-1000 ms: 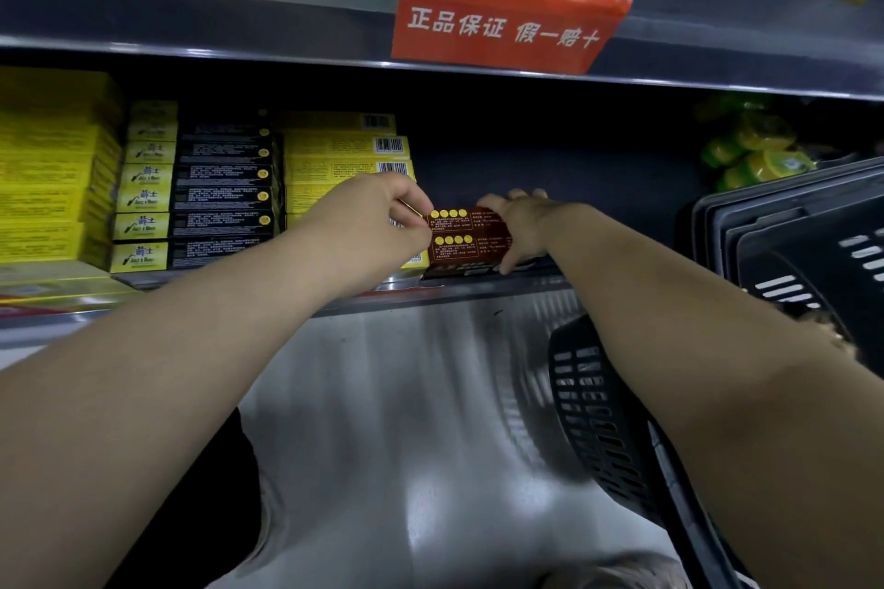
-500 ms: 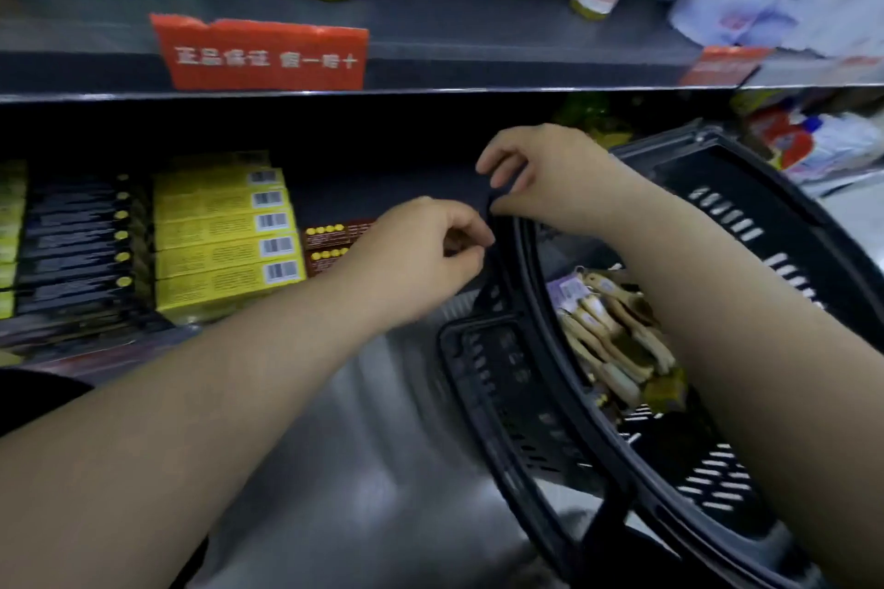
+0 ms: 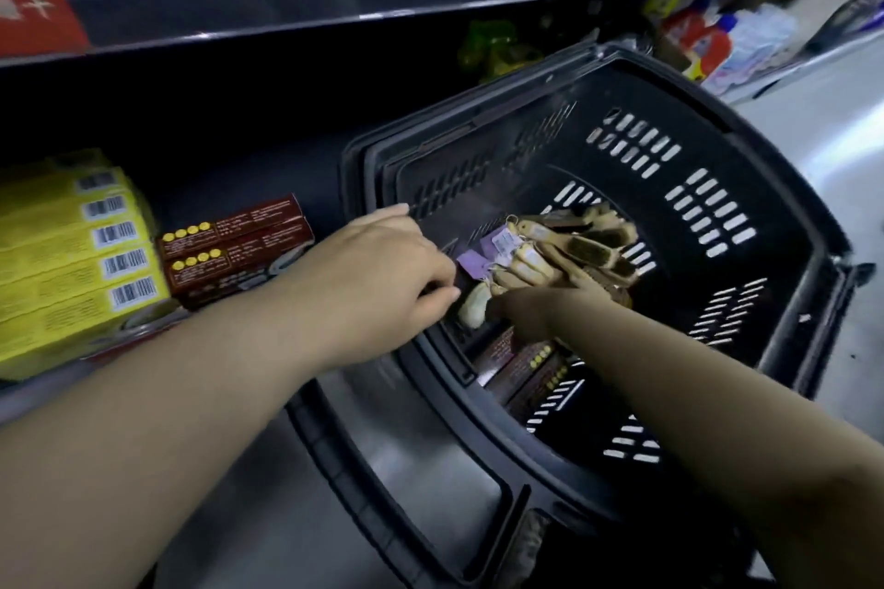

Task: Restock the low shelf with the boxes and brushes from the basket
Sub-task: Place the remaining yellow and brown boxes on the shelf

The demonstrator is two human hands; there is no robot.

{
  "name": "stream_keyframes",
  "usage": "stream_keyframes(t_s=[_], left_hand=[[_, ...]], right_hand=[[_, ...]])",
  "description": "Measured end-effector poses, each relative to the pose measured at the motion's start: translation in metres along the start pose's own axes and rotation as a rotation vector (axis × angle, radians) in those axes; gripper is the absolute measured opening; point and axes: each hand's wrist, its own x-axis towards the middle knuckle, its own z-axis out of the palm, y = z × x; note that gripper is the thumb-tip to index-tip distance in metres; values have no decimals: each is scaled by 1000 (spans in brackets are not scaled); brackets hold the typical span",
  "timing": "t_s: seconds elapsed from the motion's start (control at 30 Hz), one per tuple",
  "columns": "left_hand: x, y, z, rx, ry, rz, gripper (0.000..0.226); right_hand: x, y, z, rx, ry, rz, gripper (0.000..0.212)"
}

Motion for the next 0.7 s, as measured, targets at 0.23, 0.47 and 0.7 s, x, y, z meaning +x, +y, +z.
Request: stream_keyframes(t_s=[0.23, 0.47, 0.7], left_hand=[[-5, -2, 0, -43, -12, -34, 42], [-8, -3, -2, -46, -31, -58, 34], [3, 5, -9, -307, 133, -254, 13]], right_hand=[[44, -30, 69, -575, -51, -259, 41], [31, -38, 44, -439, 66, -317, 33], [-78, -16, -25, 25, 722, -367, 57]])
